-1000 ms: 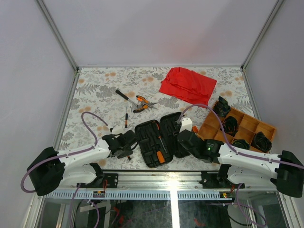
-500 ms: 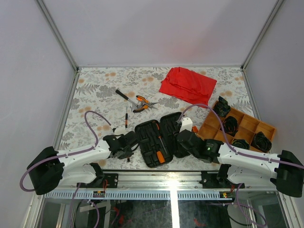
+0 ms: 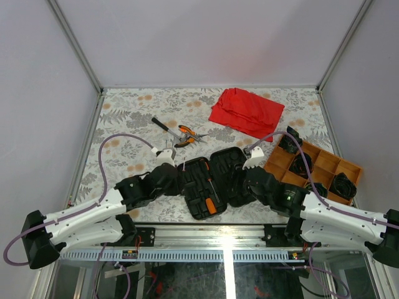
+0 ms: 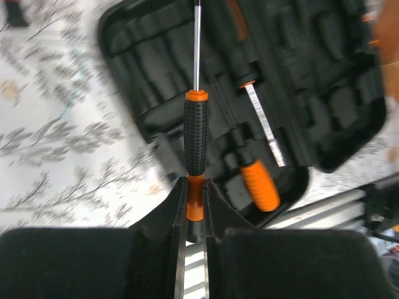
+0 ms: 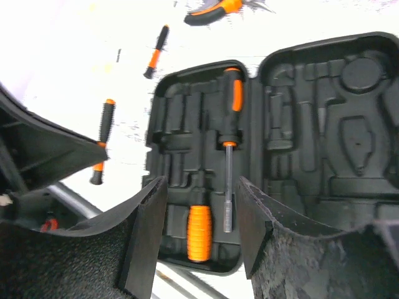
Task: Sort the tools into containers
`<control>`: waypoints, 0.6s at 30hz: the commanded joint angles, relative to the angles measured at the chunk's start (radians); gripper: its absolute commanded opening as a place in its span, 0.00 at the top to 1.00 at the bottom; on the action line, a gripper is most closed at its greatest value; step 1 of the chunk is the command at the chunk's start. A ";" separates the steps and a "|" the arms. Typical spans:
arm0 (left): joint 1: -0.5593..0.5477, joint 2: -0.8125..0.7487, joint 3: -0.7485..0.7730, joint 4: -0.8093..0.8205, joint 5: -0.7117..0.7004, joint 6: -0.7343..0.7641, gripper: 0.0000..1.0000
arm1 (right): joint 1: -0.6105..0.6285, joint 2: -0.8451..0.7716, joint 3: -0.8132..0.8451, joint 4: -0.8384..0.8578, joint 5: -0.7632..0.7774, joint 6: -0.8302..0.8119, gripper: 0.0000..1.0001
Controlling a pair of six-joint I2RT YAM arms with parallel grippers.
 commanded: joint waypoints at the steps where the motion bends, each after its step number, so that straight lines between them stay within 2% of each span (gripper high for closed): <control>1: -0.020 -0.027 0.040 0.241 0.079 0.147 1.00 | 0.005 0.007 0.091 0.077 -0.042 0.118 0.45; 6: -0.046 -0.003 0.023 0.411 0.152 0.144 1.00 | 0.005 0.061 0.097 0.177 -0.127 0.211 0.45; 18: -0.123 0.043 0.003 0.518 0.161 0.107 1.00 | 0.006 0.183 0.083 0.247 -0.176 0.340 0.48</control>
